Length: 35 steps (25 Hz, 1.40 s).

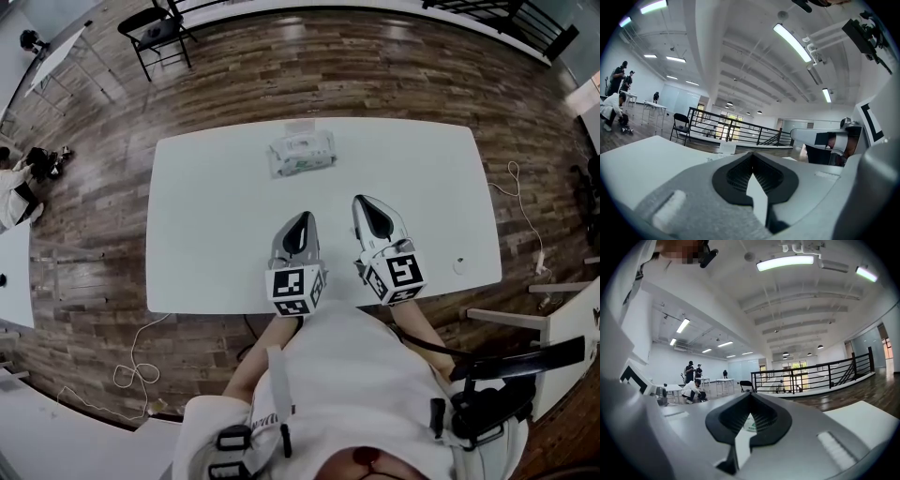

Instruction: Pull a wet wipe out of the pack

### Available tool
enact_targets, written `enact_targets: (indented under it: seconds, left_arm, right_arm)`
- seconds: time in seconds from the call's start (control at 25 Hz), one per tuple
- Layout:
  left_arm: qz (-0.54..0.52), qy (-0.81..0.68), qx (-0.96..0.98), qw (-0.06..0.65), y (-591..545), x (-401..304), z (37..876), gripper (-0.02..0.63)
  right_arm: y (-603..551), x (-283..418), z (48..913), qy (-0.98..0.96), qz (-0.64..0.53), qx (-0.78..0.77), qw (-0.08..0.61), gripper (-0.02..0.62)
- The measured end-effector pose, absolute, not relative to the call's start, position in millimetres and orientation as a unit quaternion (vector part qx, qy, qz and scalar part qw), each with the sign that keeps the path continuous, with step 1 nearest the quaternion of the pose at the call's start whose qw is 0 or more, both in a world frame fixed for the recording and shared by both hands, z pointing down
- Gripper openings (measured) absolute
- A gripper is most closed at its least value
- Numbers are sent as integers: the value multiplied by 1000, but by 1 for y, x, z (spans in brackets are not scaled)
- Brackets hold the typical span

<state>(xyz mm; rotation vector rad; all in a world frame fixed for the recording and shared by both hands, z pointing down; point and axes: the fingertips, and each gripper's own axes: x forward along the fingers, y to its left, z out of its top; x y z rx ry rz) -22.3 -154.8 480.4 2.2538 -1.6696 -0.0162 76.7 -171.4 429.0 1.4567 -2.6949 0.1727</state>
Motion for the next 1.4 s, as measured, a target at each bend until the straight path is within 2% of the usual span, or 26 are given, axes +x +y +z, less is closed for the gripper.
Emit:
enact_targets:
  seconds: [1.4]
  left_arm:
    - [-9,-592,789,163,-158,-23,476,2]
  right_arm:
    - [-173,76,436,-881,62,467,43,5]
